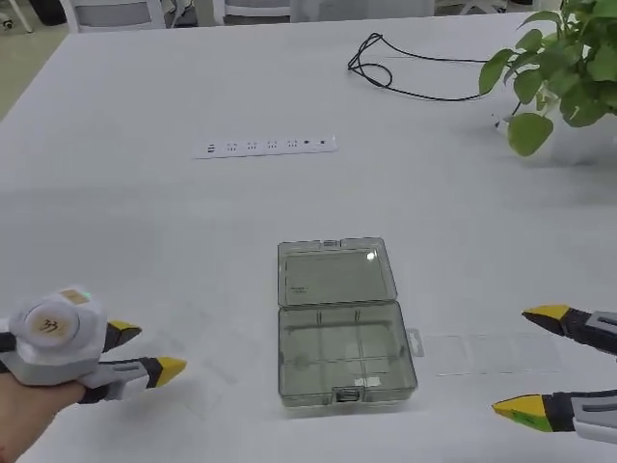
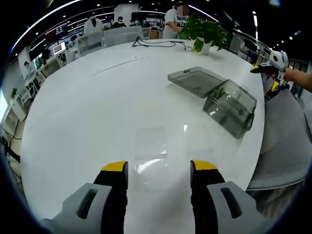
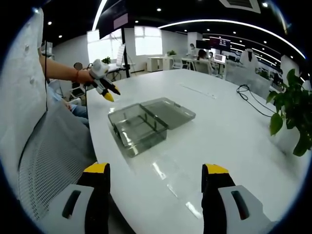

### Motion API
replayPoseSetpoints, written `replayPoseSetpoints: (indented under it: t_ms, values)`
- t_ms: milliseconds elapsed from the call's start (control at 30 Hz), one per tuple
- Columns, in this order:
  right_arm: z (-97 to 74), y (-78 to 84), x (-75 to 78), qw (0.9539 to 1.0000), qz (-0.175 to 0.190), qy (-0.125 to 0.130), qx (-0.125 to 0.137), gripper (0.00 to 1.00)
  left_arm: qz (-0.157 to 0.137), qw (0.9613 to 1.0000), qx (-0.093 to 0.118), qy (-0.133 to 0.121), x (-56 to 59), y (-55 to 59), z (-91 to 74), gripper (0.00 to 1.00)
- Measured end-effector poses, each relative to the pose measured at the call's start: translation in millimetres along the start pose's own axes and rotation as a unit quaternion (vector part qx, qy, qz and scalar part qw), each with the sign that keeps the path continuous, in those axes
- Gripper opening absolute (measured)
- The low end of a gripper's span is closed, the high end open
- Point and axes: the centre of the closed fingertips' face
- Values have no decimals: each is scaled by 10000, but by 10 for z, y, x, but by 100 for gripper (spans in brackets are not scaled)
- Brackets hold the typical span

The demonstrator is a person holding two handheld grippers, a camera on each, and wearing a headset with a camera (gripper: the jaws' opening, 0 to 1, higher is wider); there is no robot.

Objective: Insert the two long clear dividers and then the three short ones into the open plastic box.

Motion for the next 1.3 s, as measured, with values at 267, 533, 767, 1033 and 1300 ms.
replayPoseSetpoints:
  t_ms: [267,533,767,1033,1300]
  values:
    - [-8,-6,13,10000,7,21,3,77,-35,9992,-388,-63,-34,127,83,48]
    - [1,-2,8,10000,31,19,7,77,-35,9981,-604,-135,-55,193,115,46]
    - [15,9,4,10000,51,12,9,77,84,9970,-716,-288,-107,192,131,41]
    - [22,14,9,10000,67,25,21,77,83,9954,-878,-378,-128,184,140,39]
    - [36,27,-10,10000,83,14,28,77,31,9935,-1053,-433,-129,175,140,35]
Point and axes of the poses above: the centre of the closed fingertips' face, and the gripper's own axes: z roughly forward along the fingers, x roughly to its right, y roughly out of its underside, and after that the axes turned 8 degrees about -z, right-handed
